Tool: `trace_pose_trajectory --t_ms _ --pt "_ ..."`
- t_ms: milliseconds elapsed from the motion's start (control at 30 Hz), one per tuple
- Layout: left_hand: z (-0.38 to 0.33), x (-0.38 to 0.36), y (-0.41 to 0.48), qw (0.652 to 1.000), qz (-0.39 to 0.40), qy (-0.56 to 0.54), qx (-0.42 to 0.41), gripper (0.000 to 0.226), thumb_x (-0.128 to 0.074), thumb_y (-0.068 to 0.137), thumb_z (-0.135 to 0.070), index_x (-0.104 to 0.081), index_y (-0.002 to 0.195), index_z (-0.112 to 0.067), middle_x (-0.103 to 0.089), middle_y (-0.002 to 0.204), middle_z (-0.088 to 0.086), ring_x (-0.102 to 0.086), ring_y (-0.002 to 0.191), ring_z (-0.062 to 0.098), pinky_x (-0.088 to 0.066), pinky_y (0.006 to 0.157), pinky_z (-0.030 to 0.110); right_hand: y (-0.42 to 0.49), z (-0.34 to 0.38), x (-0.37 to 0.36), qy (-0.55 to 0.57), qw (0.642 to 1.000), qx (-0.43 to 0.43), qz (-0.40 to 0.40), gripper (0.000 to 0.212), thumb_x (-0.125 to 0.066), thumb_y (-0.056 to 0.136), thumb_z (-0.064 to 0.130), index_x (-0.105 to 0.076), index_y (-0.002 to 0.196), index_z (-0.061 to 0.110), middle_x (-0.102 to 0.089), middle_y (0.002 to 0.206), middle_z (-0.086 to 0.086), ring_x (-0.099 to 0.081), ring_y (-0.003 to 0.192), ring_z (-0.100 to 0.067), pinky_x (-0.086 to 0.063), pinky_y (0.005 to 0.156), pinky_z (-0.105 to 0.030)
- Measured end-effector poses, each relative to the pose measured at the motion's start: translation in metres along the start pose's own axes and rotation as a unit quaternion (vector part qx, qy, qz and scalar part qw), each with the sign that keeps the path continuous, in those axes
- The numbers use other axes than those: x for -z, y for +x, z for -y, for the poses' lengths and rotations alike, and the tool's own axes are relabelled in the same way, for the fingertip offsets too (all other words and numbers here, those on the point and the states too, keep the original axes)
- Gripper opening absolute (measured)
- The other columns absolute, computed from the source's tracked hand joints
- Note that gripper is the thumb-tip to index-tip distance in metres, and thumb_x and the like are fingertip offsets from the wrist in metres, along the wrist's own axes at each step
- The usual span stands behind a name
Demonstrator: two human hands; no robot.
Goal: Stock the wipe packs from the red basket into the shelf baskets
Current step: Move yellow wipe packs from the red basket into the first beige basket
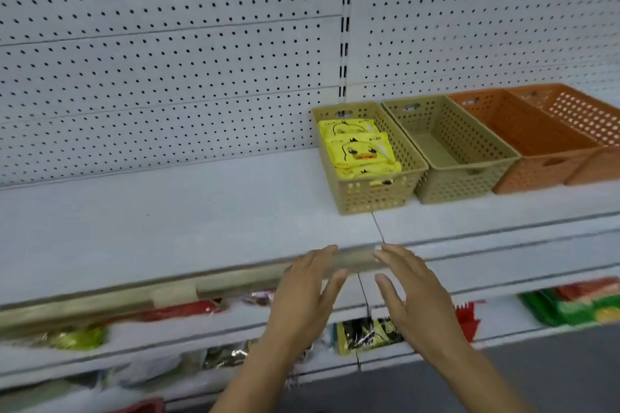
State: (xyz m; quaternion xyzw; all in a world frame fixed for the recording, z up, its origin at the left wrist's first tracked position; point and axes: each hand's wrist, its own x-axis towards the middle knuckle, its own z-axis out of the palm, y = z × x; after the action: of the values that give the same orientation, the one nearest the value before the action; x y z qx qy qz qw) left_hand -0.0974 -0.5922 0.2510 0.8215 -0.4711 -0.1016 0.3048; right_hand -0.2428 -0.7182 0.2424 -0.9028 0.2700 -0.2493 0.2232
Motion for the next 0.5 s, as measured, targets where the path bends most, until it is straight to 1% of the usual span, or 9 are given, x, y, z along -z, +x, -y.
trace_pose_trajectory --t_ms 100,200,300,400,500 --pt "0.006 -0.013 -0.057 1.0 0.003 -0.006 0.013 0.055 -0.033 0.096 -0.056 -0.039 0.144 -0.031 -0.046 0.145 -0.01 -0.041 0.132 0.008 -0.03 0.105 0.021 -0.055 0.006 -0.007 0.015 1.0 -0.004 0.011 0.035 -0.046 0.093 0.031 -0.057 0.125 0.025 -0.056 0.127 0.01 -0.053 0.113 -0.009 -0.048 0.089 -0.03" --pt "0.018 -0.026 -0.116 0.999 0.009 -0.002 0.039 0.05 -0.04 0.098 -0.051 -0.043 0.142 -0.027 -0.05 0.14 -0.009 -0.046 0.127 0.01 -0.034 0.101 0.021 -0.106 0.013 -0.023 0.008 0.999 0.003 0.036 0.031 -0.05 0.093 0.027 -0.06 0.122 0.021 -0.06 0.12 0.007 -0.059 0.105 -0.014 -0.05 0.083 -0.033" --pt "0.036 -0.034 -0.179 0.996 0.031 -0.012 0.079 0.047 -0.045 0.099 -0.044 -0.044 0.141 -0.025 -0.052 0.138 -0.007 -0.049 0.125 0.012 -0.036 0.1 0.023 -0.153 0.028 -0.046 0.012 0.996 -0.004 0.089 0.031 -0.054 0.094 0.023 -0.059 0.124 0.02 -0.06 0.121 0.005 -0.058 0.108 -0.015 -0.048 0.088 -0.033" --pt "0.061 -0.035 -0.238 0.989 0.047 -0.018 0.138 0.046 -0.048 0.098 -0.04 -0.043 0.142 -0.026 -0.05 0.141 -0.005 -0.048 0.129 0.014 -0.04 0.104 0.028 -0.192 0.048 -0.068 0.025 0.986 -0.022 0.165 0.033 -0.051 0.095 0.026 -0.054 0.128 0.021 -0.056 0.125 0.005 -0.055 0.112 -0.017 -0.046 0.092 -0.036" --pt "0.088 -0.031 -0.291 0.976 0.057 -0.022 0.208 0.05 -0.048 0.098 -0.039 -0.04 0.145 -0.024 -0.046 0.146 -0.005 -0.043 0.133 0.014 -0.035 0.108 0.026 -0.219 0.072 -0.088 0.032 0.974 -0.026 0.224 0.037 -0.047 0.095 0.033 -0.053 0.129 0.022 -0.056 0.128 0.004 -0.054 0.117 -0.018 -0.044 0.096 -0.035"
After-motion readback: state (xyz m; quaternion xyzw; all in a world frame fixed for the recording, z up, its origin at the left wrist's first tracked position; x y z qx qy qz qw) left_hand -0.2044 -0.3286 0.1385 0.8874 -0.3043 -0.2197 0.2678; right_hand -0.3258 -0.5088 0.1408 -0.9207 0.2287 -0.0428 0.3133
